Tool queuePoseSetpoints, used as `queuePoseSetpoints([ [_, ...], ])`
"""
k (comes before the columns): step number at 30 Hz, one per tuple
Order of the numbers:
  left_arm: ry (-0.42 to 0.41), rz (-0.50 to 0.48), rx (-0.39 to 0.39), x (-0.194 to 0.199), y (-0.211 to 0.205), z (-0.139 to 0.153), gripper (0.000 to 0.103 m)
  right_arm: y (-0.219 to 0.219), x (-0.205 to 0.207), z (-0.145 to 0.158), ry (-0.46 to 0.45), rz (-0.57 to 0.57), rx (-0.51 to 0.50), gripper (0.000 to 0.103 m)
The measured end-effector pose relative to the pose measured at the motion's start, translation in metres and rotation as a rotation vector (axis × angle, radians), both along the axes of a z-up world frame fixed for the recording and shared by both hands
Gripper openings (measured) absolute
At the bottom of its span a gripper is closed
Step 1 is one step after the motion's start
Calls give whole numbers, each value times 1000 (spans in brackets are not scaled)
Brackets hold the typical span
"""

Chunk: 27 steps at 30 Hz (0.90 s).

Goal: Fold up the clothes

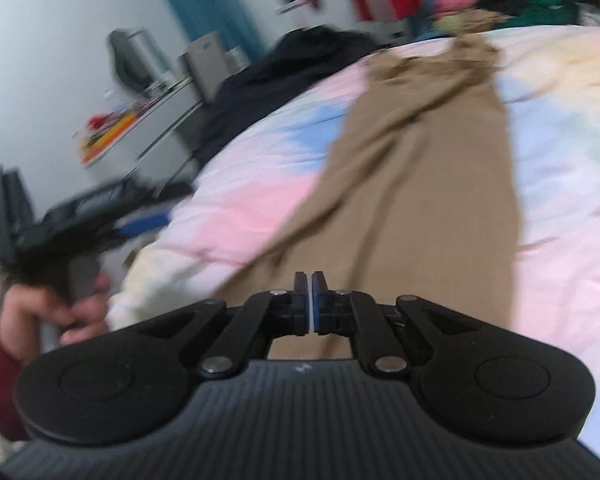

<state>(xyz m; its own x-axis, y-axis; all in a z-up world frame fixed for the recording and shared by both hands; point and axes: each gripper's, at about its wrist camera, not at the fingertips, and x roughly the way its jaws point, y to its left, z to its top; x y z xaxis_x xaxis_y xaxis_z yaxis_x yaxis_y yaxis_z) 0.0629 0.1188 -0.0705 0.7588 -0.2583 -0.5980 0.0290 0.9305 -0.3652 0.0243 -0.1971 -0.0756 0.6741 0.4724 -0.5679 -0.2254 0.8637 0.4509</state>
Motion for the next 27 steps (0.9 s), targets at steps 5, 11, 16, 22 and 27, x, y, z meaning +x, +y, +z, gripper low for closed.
queuePoseSetpoints([
  [5, 210, -22, -43, 15, 1, -18, 71, -35, 7, -20, 31, -130, 88, 66],
  [11, 401, -43, -36, 19, 4, -35, 64, -52, 9, -24, 35, -189, 139, 93],
  [16, 479, -94, 17, 17, -8, -45, 47, -64, 11, -27, 39, -233, 174, 93],
  [22, 400, -164, 235, 5, -40, -35, 3, -74, 9, -29, 50, -272, 211, 93],
  [27, 218, -286, 501, -26, -78, -13, 1, -82, 4, -33, 72, -301, 242, 93],
])
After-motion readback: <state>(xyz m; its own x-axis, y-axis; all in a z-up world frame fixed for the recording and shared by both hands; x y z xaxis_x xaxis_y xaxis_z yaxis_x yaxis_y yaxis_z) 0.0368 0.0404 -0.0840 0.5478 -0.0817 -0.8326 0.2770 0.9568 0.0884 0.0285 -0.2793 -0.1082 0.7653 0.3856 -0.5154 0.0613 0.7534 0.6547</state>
